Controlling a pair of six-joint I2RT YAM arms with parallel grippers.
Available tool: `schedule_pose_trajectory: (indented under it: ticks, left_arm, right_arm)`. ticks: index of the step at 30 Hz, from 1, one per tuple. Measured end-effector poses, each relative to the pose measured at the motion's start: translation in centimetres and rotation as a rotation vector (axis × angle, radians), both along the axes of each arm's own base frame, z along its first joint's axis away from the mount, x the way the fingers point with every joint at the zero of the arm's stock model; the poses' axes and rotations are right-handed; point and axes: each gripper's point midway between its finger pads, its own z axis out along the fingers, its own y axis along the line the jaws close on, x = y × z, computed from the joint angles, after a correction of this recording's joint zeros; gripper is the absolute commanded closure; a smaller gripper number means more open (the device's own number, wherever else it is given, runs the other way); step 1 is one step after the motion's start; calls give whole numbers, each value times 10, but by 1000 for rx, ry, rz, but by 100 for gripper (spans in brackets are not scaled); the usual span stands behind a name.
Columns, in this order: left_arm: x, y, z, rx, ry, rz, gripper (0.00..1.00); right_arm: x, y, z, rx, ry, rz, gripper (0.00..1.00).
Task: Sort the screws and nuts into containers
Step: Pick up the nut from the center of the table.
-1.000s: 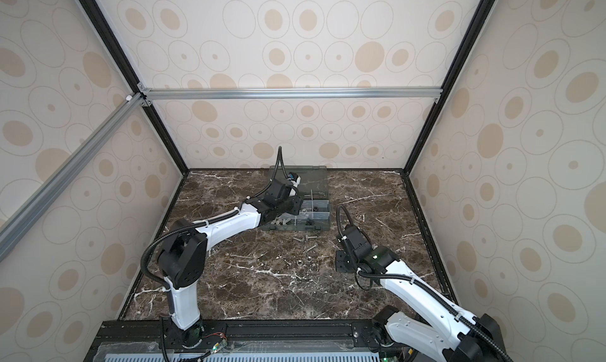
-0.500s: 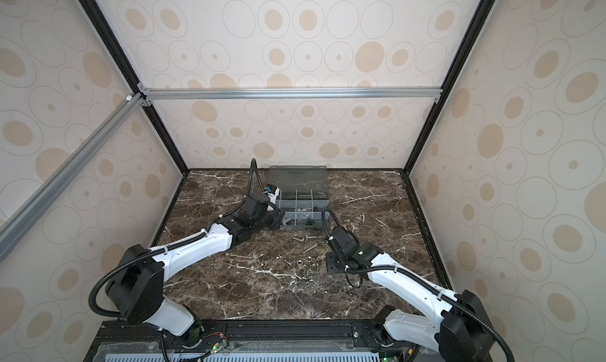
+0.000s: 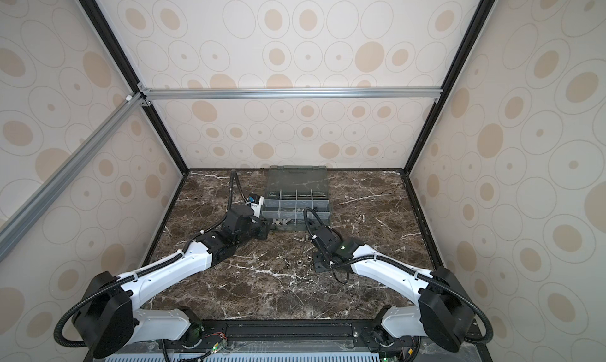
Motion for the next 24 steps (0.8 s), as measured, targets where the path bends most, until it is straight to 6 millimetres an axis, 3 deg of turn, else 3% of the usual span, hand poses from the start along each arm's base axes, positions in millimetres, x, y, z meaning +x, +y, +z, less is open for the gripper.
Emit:
schedule_pose_trajectory:
  ticks: [24]
  left_arm:
    - [-28, 22, -23, -61, 56, 60, 60]
  right_arm:
    - [14, 54, -27, -40, 52, 96, 54]
